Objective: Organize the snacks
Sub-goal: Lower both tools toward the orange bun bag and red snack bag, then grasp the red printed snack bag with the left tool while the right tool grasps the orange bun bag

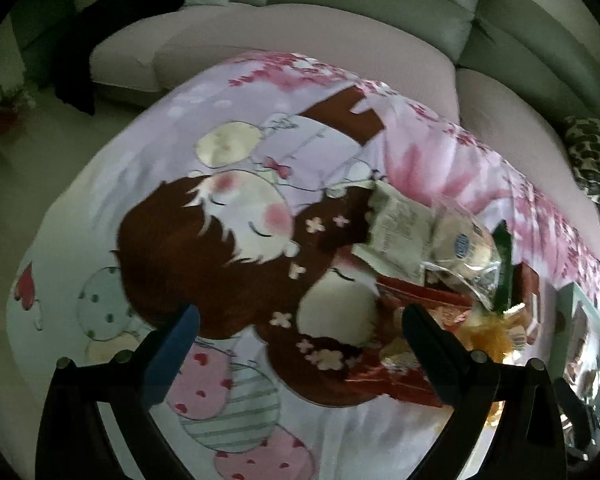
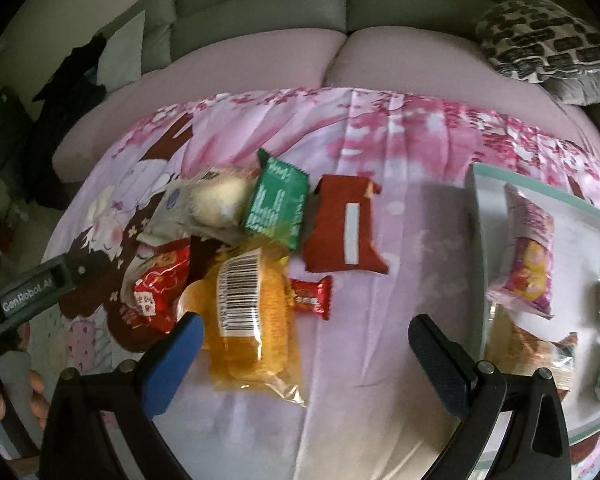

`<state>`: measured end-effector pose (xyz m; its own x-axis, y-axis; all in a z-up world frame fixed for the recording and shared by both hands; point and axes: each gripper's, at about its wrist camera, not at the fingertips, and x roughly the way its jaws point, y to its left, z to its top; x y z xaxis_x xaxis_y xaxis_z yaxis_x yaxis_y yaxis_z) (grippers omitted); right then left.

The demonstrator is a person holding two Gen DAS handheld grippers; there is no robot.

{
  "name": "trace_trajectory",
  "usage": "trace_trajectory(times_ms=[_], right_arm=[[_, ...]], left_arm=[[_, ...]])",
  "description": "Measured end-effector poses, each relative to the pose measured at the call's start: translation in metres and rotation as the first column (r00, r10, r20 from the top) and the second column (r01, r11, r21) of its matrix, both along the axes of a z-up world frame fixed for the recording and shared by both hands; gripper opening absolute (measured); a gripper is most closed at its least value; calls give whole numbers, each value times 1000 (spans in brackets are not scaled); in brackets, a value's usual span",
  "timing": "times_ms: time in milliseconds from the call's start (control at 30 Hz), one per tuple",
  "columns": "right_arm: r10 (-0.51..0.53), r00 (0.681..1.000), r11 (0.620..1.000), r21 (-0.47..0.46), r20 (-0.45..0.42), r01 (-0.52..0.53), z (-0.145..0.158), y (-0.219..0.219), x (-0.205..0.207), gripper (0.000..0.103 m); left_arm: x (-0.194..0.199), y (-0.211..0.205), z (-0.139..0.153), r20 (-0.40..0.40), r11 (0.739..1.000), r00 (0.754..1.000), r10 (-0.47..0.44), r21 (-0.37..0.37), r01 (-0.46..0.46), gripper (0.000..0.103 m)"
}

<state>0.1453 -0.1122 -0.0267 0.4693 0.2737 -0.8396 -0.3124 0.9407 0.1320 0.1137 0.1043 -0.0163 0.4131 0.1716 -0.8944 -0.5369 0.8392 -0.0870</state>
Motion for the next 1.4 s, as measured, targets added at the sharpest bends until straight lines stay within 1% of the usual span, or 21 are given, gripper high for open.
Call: trace_trajectory(times_ms=[67, 167, 300, 533, 733, 933, 1033, 1067, 1133, 1167, 1200, 1233, 1267, 1300, 1333, 1367, 1400], right_arm=[[6, 1000, 1000, -20, -8, -6, -5, 4, 1, 103], [13, 1000, 1000, -27, -29, -13, -12, 8, 3, 103], [26, 999, 998, -49, -44, -28, -21, 13, 4, 103], [49, 997, 997, -64, -60, -53, -32, 23, 5, 103], [47, 997, 996, -67, -69, -51, -36, 23, 6, 103], [39, 997, 997, -64, -73, -44, -37, 21, 6, 103], [43, 997, 997, -60, -64, -47, -35, 21, 5, 103], [45, 997, 997, -61, -63, -48, -34, 21, 5, 103], [45, 997, 997, -62, -58, -48, -34, 23, 4, 103], [45, 998, 997, -59, -54, -48, -32, 24, 4, 102], [46, 998, 997, -54, -51, -49, -31, 24, 4, 97], [45, 998, 998, -49, -50, -48, -30, 24, 4, 90], [47, 998, 998, -38, -52, -49, -29, 24, 4, 88], [50, 997, 998, -30, -53, -52, -28, 24, 3, 83], [54, 997, 998, -25, -53, -55, -27, 24, 3, 76], [62, 997, 998, -18, -54, -63, -27, 26, 2, 72], [68, 996, 998, -14, -55, -69, -26, 27, 2, 62]], left_arm=[[3, -5, -2, -7, 1000, 1000, -26, -5, 26, 101], [8, -13, -6, -19, 998, 997, -69, -15, 69, 101], [15, -21, -14, -35, 994, 994, -106, -27, 105, 101], [21, -29, -16, -26, 986, 988, -151, -74, 148, 101], [24, -40, -18, -45, 980, 980, -194, -59, 191, 101], [28, -41, -23, -64, 980, 979, -195, -45, 193, 101], [28, -42, -25, -75, 979, 977, -202, -42, 199, 98], [28, -42, -26, -77, 978, 976, -205, -45, 202, 95], [29, -42, -28, -78, 977, 974, -211, -57, 207, 83], [30, -42, -29, -79, 976, 974, -213, -67, 208, 73], [30, -42, -30, -77, 975, 973, -216, -74, 210, 66], [30, -42, -30, -73, 973, 973, -221, -82, 215, 63], [30, -43, -30, -70, 972, 972, -226, -87, 220, 59], [30, -44, -29, -64, 970, 971, -231, -90, 225, 52], [30, -45, -28, -59, 970, 971, -232, -92, 226, 52], [30, -45, -27, -57, 970, 971, -232, -88, 226, 52], [30, -46, -26, -56, 970, 971, -231, -87, 225, 51]])
